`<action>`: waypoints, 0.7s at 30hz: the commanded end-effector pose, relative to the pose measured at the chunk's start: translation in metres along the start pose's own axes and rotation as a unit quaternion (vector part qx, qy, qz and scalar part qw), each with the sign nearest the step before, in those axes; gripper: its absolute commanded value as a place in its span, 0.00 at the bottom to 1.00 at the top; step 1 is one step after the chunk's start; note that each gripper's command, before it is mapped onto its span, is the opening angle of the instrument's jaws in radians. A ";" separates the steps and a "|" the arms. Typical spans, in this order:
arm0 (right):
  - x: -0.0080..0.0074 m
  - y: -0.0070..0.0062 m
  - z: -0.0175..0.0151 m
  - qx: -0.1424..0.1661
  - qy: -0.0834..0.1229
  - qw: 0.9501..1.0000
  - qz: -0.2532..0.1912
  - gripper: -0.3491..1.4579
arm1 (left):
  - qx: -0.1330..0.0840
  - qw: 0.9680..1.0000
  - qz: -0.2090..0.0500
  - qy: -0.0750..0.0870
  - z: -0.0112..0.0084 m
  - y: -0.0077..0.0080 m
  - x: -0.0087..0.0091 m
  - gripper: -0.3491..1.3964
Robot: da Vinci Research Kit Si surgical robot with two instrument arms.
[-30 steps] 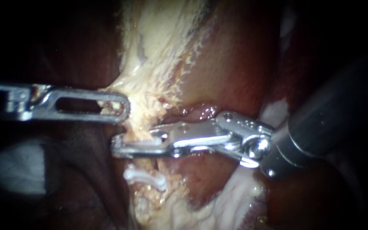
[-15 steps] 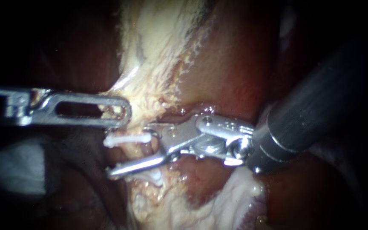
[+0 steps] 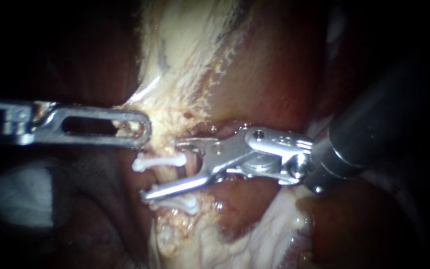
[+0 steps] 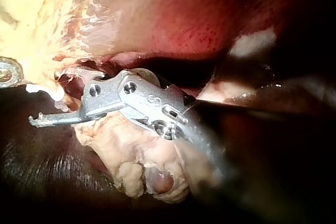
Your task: Going back third clip left tube
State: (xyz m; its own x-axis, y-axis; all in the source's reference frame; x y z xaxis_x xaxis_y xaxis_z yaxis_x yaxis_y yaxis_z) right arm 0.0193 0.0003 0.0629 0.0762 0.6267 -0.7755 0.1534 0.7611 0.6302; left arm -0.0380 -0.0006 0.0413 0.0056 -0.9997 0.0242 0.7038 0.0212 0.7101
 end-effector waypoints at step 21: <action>0.0015 -0.0041 -0.0154 -0.008 -0.053 0.990 -0.129 0.52 | -0.002 1.000 0.001 -0.003 0.0000 0.0007 -0.0003 0.00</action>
State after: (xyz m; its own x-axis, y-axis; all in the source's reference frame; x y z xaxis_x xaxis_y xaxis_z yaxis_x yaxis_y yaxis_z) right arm 0.0032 0.0007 0.0594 0.1403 0.3877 -0.9110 0.1633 0.8985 0.4075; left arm -0.0375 -0.0003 0.0418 0.0032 -0.9996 0.0286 0.7057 0.0225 0.7082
